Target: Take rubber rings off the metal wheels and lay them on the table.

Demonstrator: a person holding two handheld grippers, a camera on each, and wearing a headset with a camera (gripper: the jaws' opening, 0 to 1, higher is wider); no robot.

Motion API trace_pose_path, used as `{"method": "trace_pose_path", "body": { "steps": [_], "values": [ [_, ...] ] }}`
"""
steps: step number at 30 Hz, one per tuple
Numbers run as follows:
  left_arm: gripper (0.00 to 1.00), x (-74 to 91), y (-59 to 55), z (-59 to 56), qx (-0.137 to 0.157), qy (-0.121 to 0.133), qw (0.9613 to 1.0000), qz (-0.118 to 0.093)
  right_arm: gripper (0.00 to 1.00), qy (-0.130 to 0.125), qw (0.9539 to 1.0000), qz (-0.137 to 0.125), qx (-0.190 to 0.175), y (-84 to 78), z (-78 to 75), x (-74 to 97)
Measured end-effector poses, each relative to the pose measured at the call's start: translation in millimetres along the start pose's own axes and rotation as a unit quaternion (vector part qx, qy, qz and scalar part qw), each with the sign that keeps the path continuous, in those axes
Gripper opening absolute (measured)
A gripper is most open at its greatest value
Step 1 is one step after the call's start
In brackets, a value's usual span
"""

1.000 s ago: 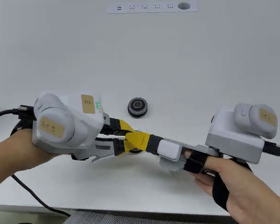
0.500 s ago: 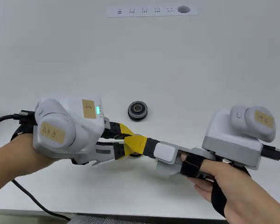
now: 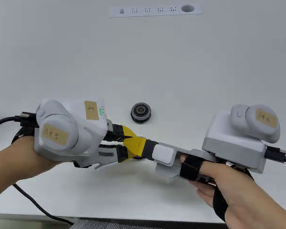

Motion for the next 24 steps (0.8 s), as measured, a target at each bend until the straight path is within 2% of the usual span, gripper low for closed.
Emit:
{"method": "trace_pose_path", "body": {
  "steps": [6, 13, 15, 24],
  "values": [
    [0.12, 1.0, -2.2, 2.0, 0.008, 0.004, 1.0, 0.0, 0.47, -0.002, 0.9999, -0.007, 0.015, 1.6, 0.5, -2.7],
    [0.12, 0.8, -1.7, 1.6, 0.006, 0.004, 1.0, 0.002, 0.49, 0.012, 0.9995, -0.023, 0.019, 6.5, 0.1, -3.8],
    [0.12, 0.9, -1.6, 1.4, 0.006, 0.004, 1.0, 0.002, 0.49, 0.015, 0.9995, -0.019, 0.021, 6.7, -0.8, -3.3],
    [0.13, 1.2, -0.9, 0.7, 0.007, 0.002, 1.0, 0.001, 0.45, 0.043, 0.9989, -0.018, -0.004, 1.3, -5.4, 2.0]
  ]
}}
Point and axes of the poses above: the centre of the closed fingertips' face, and the gripper's own axes: x roughly backward along the fingers, z roughly to its left, y roughly out of its top, the point moved 5 cm from there along x, roughly backward along the fingers, and after that the axes turned 15 degrees about z, right-handed, at the moved point
